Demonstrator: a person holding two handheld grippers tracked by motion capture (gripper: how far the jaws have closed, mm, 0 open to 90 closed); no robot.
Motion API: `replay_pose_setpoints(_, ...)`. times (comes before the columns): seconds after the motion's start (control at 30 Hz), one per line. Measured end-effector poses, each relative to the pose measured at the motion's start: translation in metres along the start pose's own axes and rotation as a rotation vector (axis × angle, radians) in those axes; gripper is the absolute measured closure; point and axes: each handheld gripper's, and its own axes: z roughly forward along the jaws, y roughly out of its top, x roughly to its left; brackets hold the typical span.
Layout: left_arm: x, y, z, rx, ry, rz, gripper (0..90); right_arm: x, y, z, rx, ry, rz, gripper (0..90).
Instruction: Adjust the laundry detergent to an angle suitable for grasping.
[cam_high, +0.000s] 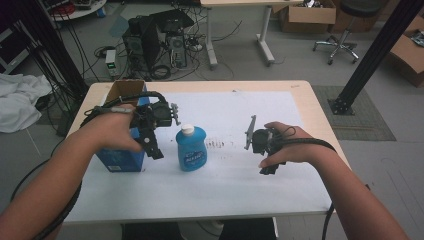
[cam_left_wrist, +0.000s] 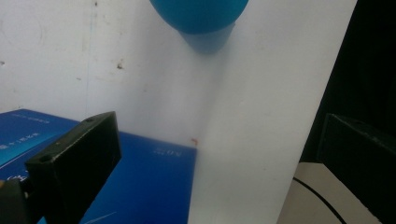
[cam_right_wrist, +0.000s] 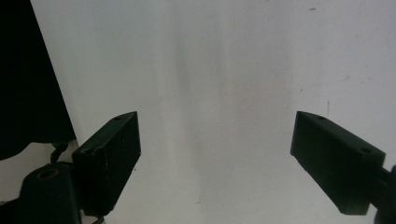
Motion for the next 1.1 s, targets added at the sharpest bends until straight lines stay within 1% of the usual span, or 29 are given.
replay_pose_setpoints(0.23,0.0,-0.001,0.0,-0.009,-0.007,0.002,0.3,0.001,0.003,0.002,-0.002,0.007,-0.007,16.1)
replay_pose_setpoints(0.27,0.0,-0.002,0.0,0.006,-0.002,0.004,0.3,0.001,0.003,0.002,0.003,0.002,-0.007,16.0)
replay_pose_setpoints(0.3,0.0,-0.003,0.0,0.006,-0.008,0.006,0.3,0.0,0.003,0.003,0.002,0.007,-0.002,16.1)
replay_pose_setpoints(0.33,0.0,-0.004,0.0,-0.003,-0.012,0.005,0.3,0.0,0.003,0.003,0.003,0.005,-0.002,16.1)
replay_pose_setpoints(0.5,0.001,-0.006,0.001,-0.003,-0.006,-0.008,0.3,0.001,0.003,0.004,0.01,0.004,-0.007,16.1)
replay_pose_setpoints(0.57,0.001,-0.005,0.001,-0.008,-0.009,-0.008,0.3,0.0,0.002,0.003,0.003,0.004,-0.005,16.1)
replay_pose_setpoints(0.67,-0.001,-0.002,0.001,0.007,-0.008,-0.002,0.4,0.0,0.002,0.001,-0.005,-0.002,-0.001,16.0)
replay_pose_setpoints(0.7,-0.001,-0.002,0.001,0.007,-0.002,-0.004,0.3,0.0,0.001,0.001,-0.002,-0.002,-0.001,16.1)
replay_pose_setpoints(0.77,-0.002,-0.001,0.001,0.005,-0.004,-0.003,0.3,0.0,0.0,0.0,-0.003,-0.004,-0.003,16.1)
replay_pose_setpoints(0.93,-0.009,0.0,-0.003,0.007,0.001,0.0,0.4,0.001,-0.001,0.0,-0.008,-0.013,0.001,16.1)
replay_pose_setpoints(1.03,-0.009,0.003,-0.005,0.009,-0.003,0.004,0.4,0.003,0.0,-0.002,-0.01,-0.015,-0.002,16.0)
replay_pose_setpoints(1.1,-0.008,0.005,-0.006,0.015,0.006,0.008,0.4,0.004,0.0,-0.002,-0.01,-0.014,-0.002,16.0)
